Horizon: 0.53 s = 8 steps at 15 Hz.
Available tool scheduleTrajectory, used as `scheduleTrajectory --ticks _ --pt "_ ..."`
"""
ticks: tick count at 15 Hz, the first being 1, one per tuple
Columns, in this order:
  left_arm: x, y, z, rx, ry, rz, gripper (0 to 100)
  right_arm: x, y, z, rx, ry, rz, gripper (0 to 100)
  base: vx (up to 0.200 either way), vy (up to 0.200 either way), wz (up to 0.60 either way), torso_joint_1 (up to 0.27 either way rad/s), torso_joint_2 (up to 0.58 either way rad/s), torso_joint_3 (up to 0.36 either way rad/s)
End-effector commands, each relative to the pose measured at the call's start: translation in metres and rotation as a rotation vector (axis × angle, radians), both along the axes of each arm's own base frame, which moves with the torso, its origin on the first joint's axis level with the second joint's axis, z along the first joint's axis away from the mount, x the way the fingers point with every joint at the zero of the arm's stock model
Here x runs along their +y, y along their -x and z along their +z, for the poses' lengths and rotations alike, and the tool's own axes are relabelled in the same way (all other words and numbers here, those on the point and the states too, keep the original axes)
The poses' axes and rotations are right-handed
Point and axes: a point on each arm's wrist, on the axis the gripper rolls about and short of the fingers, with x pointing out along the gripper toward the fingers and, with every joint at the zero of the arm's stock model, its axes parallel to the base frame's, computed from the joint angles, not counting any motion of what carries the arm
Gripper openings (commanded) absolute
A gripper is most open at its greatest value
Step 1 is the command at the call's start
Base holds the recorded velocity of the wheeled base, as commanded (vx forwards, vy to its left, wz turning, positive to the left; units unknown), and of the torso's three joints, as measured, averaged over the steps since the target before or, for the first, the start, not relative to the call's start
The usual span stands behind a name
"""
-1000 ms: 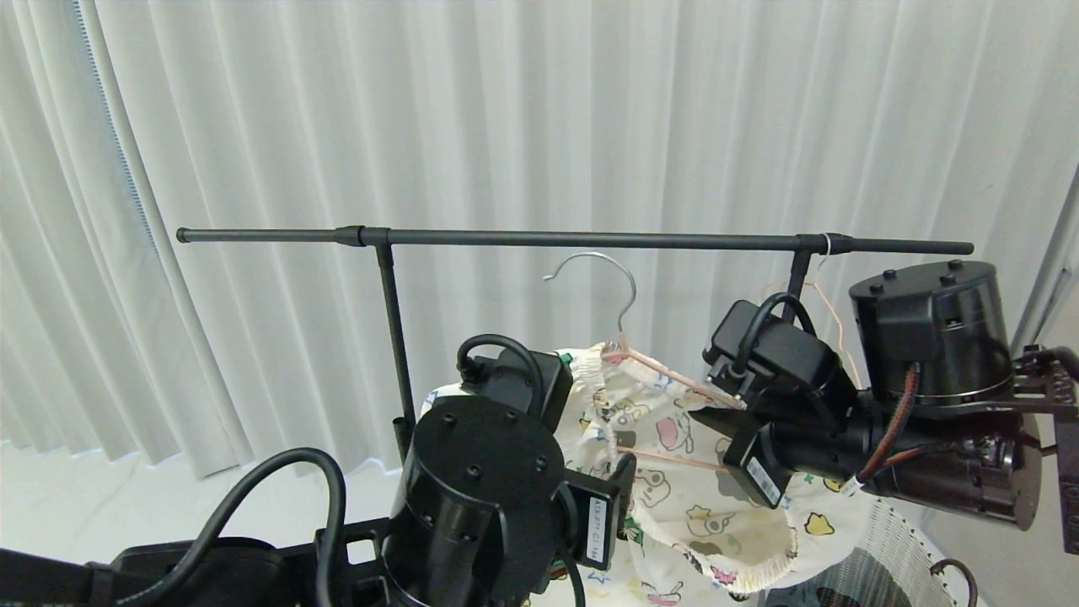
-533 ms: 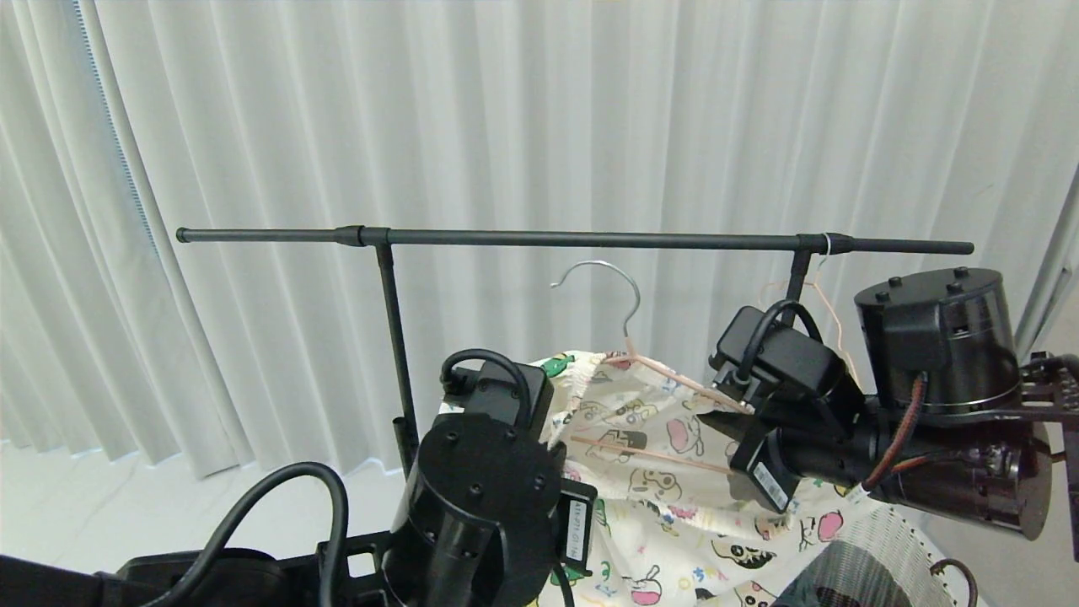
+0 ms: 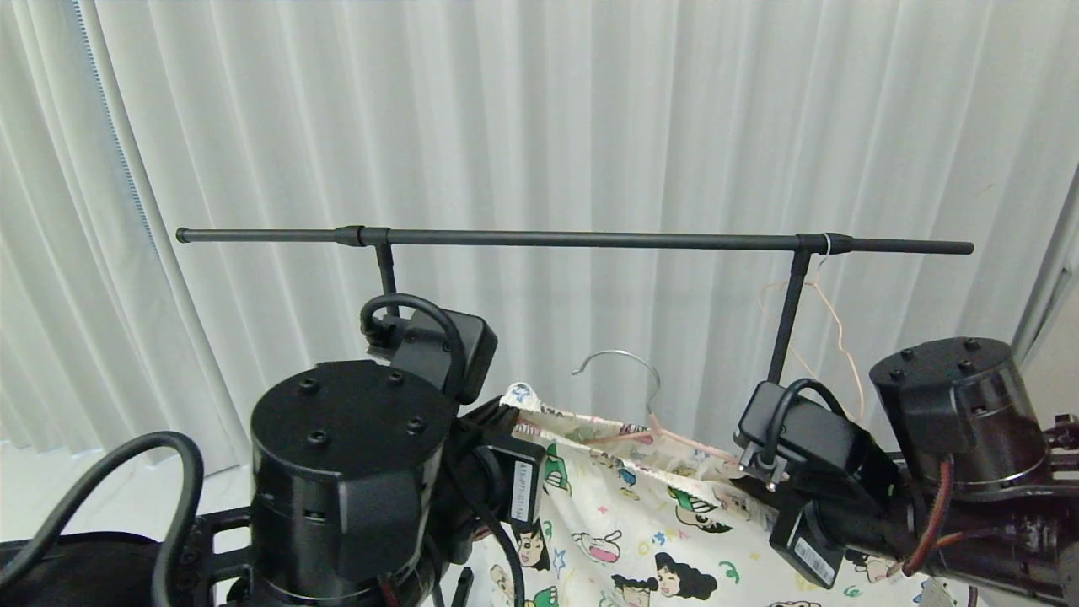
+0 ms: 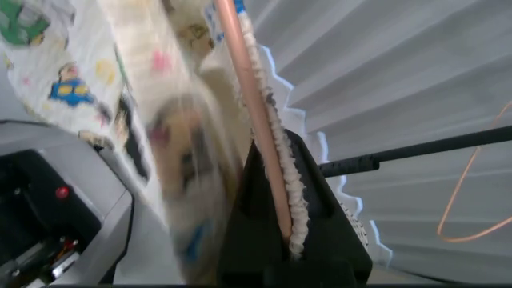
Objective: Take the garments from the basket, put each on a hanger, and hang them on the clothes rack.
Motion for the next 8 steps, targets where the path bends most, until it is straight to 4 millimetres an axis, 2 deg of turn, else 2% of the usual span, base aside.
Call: scheduleTrajectory --ticks 1,6,8 --pt "0.013 -0.001 0.006 -0.026 -0.026 0.019 0 -0.001 0.007 -0.002 0.004 0.006 0.019 0 0.0 0.0 0.0 0.0 0.0 0.0" --pt "0.031 -0.002 -0.007 -0.027 -0.181 0.011 0 0.0 0.009 -0.002 0.006 -0.007 0.036 0 0.0 0.0 0.0 0.0 0.0 0.0" --pt "0.03 0.0 -0.008 -0.017 -0.178 -0.047 0 0.001 0.01 0.002 0.0 -0.05 0.059 0 0.0 0.0 0.0 0.0 0.0 0.0"
